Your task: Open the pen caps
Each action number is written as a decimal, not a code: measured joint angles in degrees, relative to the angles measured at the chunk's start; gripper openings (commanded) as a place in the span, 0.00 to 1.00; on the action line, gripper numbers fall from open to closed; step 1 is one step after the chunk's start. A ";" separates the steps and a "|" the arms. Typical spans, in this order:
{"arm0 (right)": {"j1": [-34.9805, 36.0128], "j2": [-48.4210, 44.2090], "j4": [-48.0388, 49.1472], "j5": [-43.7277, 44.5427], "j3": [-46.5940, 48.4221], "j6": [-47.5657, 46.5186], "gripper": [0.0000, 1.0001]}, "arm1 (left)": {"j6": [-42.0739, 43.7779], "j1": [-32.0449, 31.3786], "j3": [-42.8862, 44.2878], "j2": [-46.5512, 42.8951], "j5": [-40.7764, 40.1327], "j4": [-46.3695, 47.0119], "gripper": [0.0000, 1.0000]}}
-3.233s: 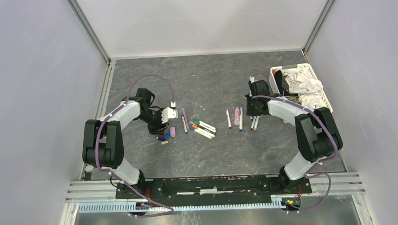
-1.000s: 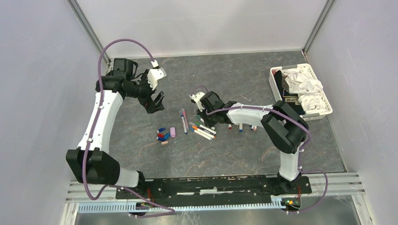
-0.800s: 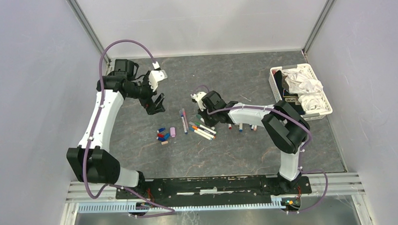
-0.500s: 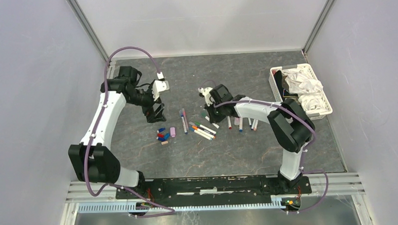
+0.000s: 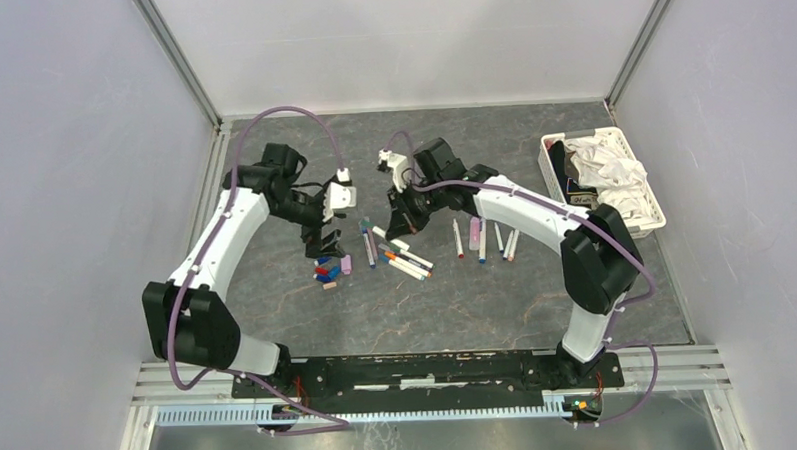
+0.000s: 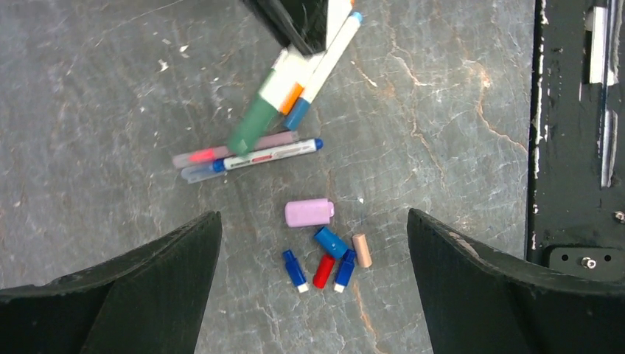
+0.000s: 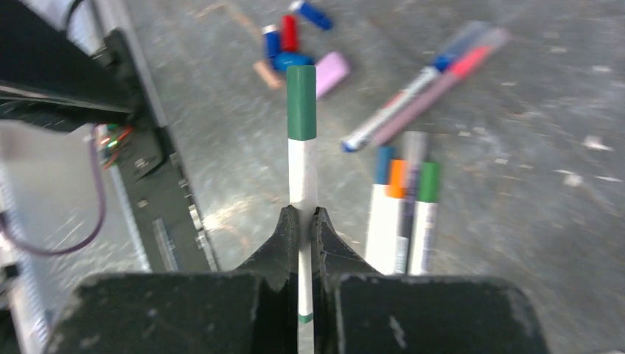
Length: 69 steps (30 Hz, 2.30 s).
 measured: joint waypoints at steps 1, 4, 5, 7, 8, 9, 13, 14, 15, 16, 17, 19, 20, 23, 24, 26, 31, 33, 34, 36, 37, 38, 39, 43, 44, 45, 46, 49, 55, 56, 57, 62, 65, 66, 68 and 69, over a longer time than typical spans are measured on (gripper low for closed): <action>0.46 0.24 -0.94 -1.97 0.50 -0.07 0.00 | 0.15 -0.96 -0.31 0.00 -0.42 0.15 0.99; 1.86 1.99 -3.15 -7.34 2.84 -0.66 0.00 | 0.81 -3.65 -0.76 0.00 -1.44 0.59 0.92; 2.23 2.54 -3.43 -8.66 3.23 -0.85 0.00 | 0.96 -4.04 -0.81 -0.02 -1.64 0.68 0.89; 2.69 3.32 -4.02 -10.95 3.54 -1.07 0.00 | 1.68 -4.96 -1.09 -0.04 -2.45 0.92 0.79; 2.82 3.69 -4.42 -12.04 3.56 -1.14 0.00 | 1.90 -5.51 -1.36 -0.07 -2.71 0.96 0.74; 2.82 4.02 -4.66 -12.83 3.58 -1.14 0.00 | 2.08 -5.88 -1.64 -0.07 -2.97 0.96 0.69; 2.80 5.55 -5.27 -15.54 4.02 -1.05 0.00 | 2.99 -7.19 -3.08 -0.11 -4.11 0.96 0.63; 2.80 5.75 -5.22 -15.98 4.09 -1.03 0.00 | 3.15 -7.52 -3.52 -0.13 -4.44 0.98 0.63; 2.80 5.81 -5.25 -16.68 4.11 -0.87 0.00 | 3.28 -7.89 -4.09 -0.17 -4.87 0.96 0.62; 2.80 5.84 -5.20 -17.00 4.11 -0.83 0.00 | 3.37 -8.02 -4.24 -0.20 -5.11 0.94 0.60; 2.80 5.81 -5.11 -17.49 4.15 -0.76 0.00 | 3.43 -8.26 -4.59 -0.20 -5.46 0.96 0.58; 2.80 5.84 -4.74 -18.47 4.20 -0.42 0.00 | 3.48 -8.61 -5.07 -0.20 -5.81 1.03 0.52; 2.80 5.81 -4.63 -18.93 4.20 -0.35 0.00 | 3.48 -8.72 -5.18 -0.20 -6.05 1.07 0.49; 2.80 5.81 -4.44 -19.85 4.20 -0.13 0.00 | 3.54 -8.94 -5.31 -0.20 -6.84 1.22 0.35; 2.80 5.84 -4.37 -20.15 4.20 0.02 0.04 | 3.58 -9.01 -5.31 -0.20 -6.99 1.31 0.29; 2.80 5.81 -4.15 -20.55 4.20 0.17 0.12 | 3.58 -9.20 -5.31 -0.20 -7.17 1.46 0.14; 2.36 6.27 -2.21 -21.14 4.13 2.12 0.41 | 3.91 -9.62 -5.38 -0.39 -8.33 0.92 0.02; 2.62 6.95 -0.48 -21.92 4.11 3.26 0.42 | 3.91 -9.84 -5.38 -0.61 -8.37 1.25 0.02; 2.86 7.37 0.24 -22.21 4.09 3.89 0.42 | 3.91 -9.88 -5.38 -0.74 -8.37 1.29 0.02; 3.37 8.28 1.46 -22.88 4.09 4.94 0.37 | 3.91 -9.92 -5.38 -1.14 -8.39 1.38 0.02; 3.67 8.83 1.92 -23.10 4.09 5.35 0.31 | 3.91 -9.92 -5.38 -1.31 -8.41 1.38 0.02; 3.82 9.31 2.27 -23.34 4.09 5.68 0.24 | 3.93 -9.92 -5.38 -1.51 -8.44 1.36 0.02; 4.00 9.75 2.34 -23.43 4.09 6.01 0.16 | 3.93 -9.94 -5.38 -1.60 -8.46 1.33 0.02; 4.35 10.25 2.82 -24.74 4.09 5.88 0.00 | 4.59 -9.97 -5.49 -1.77 -10.23 0.83 0.02; 4.35 10.25 2.86 -24.72 4.04 5.68 0.00 | 4.96 -9.97 -5.51 -1.88 -10.64 0.85 0.02; 4.35 10.23 2.97 -24.39 3.85 5.27 0.00 | 5.35 -10.01 -5.62 -1.92 -11.30 1.11 0.02; 4.35 9.99 3.15 -24.06 3.39 4.79 0.00 | 5.68 -10.05 -5.84 -1.92 -11.82 1.38 0.02; 4.39 8.33 6.12 -21.31 -0.04 3.50 0.00 | 7.65 -9.29 -7.30 -1.90 -11.58 3.10 0.02; 1.44 2.34 2.47 -18.62 -12.72 2.29 0.00 | 12.44 4.90 -7.26 -0.33 -19.17 4.09 0.02; 0.52 1.84 1.88 -18.43 -14.27 2.32 0.00 | 12.87 5.79 -7.30 -0.02 -20.02 4.50 0.02; -0.85 1.31 1.01 -17.70 -15.56 2.36 0.00 | 13.27 6.05 -7.54 0.04 -20.55 5.09 0.02; -4.79 -1.42 0.26 -10.36 -15.82 3.08 0.00 | 12.31 5.55 -9.88 0.68 -20.09 9.77 0.02; -9.18 -4.59 0.22 -0.92 -16.02 5.09 0.00 | 8.50 5.53 -9.94 3.48 -19.39 13.75 0.05; -10.69 -5.70 0.35 2.38 -16.35 5.92 0.00 | 7.04 5.53 -9.94 4.72 -19.19 15.21 0.07; -13.25 -7.69 0.50 9.46 -17.25 7.28 0.00 | 3.96 5.51 -9.97 7.76 -19.15 17.88 0.13; -14.25 -8.48 0.52 12.85 -17.66 7.85 0.00 | 2.51 5.51 -10.03 9.09 -19.17 19.08 0.16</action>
